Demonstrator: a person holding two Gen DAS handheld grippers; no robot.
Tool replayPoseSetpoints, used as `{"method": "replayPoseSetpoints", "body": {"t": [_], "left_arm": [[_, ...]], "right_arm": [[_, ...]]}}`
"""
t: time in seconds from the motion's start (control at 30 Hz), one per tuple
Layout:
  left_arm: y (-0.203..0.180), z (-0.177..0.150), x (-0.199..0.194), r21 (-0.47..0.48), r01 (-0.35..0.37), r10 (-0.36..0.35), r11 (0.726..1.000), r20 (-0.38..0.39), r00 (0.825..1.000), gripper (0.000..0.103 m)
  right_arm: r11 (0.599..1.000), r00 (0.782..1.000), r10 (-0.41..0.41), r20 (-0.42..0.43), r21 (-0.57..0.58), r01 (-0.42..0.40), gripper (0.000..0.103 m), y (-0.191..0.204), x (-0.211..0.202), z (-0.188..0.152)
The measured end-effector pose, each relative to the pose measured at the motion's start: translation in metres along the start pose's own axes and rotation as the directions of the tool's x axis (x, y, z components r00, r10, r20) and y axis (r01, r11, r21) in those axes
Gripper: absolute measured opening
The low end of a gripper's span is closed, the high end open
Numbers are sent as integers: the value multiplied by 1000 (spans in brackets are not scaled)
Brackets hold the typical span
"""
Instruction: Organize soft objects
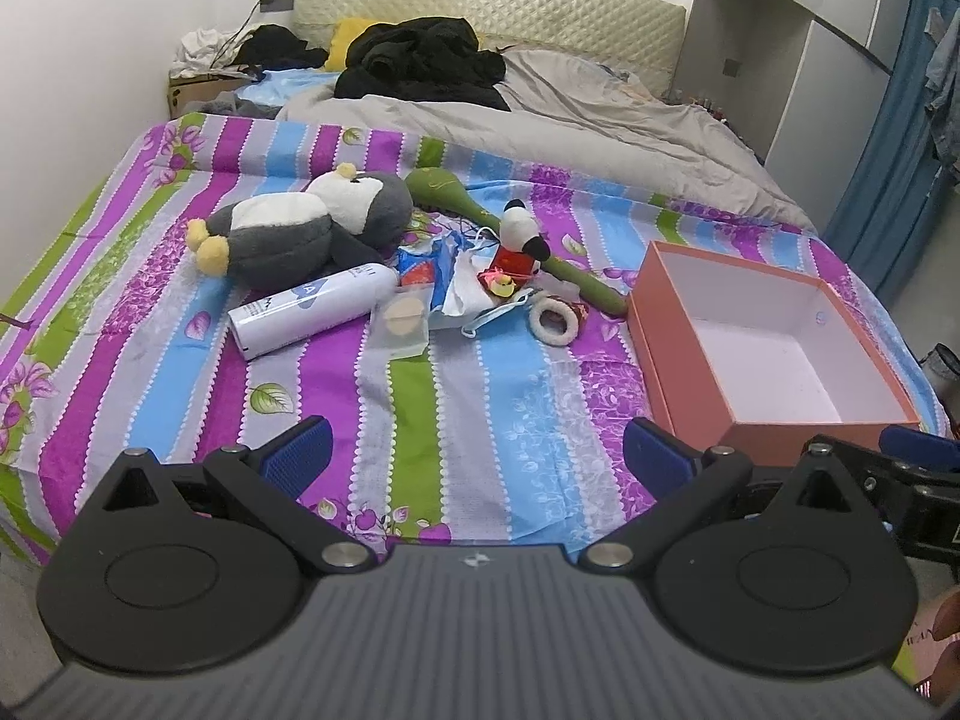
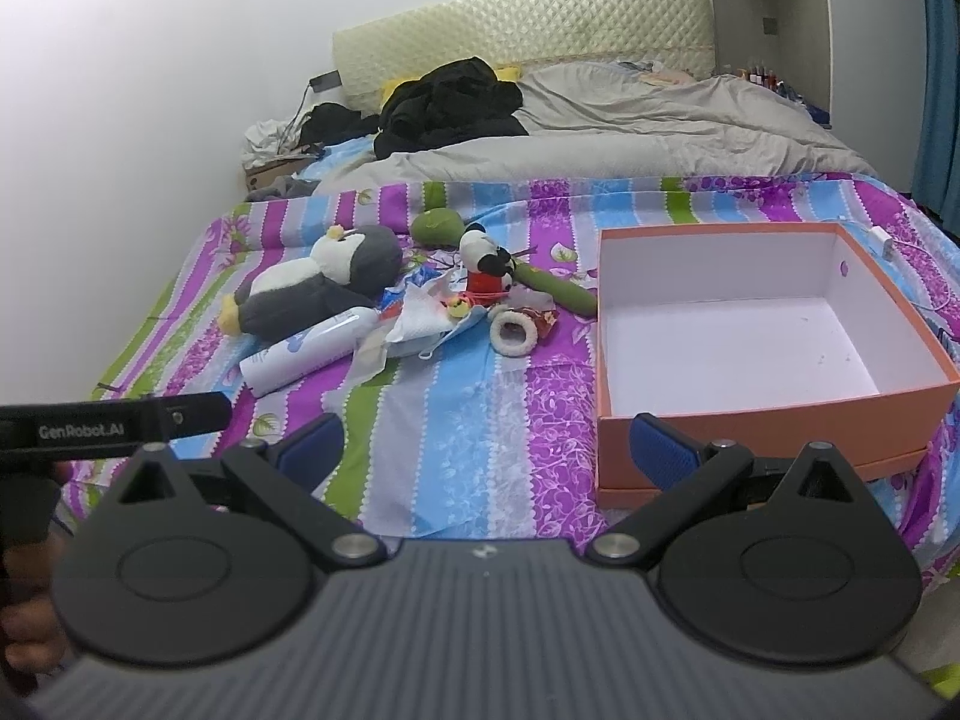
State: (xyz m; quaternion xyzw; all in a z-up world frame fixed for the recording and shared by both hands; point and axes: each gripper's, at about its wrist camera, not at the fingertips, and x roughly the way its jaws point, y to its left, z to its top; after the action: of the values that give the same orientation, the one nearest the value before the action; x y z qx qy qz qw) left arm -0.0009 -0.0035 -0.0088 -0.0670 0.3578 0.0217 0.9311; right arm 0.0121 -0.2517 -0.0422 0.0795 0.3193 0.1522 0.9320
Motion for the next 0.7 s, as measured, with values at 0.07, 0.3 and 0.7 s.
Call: {"method": "replayPoseSetpoints", "body": {"t": [0.07,0.3,0.7], "left_arm": [[0,-1,-1,-2,-1,1,1000,-2,1000,103],[-7,-4,2,-3,3,-3,1000,-11,1000,103],[-8,-9,8,14,15,-15,1000,-27,1000,103]], "right_arm": [[1000,1000,-7,3,-3,7,103,-1,-1,-1],[1000,1000,-16,-6,11,16,103,-4,0,-5],[1000,1000,-17,-12,25,17,103,-8,5,-6]]}}
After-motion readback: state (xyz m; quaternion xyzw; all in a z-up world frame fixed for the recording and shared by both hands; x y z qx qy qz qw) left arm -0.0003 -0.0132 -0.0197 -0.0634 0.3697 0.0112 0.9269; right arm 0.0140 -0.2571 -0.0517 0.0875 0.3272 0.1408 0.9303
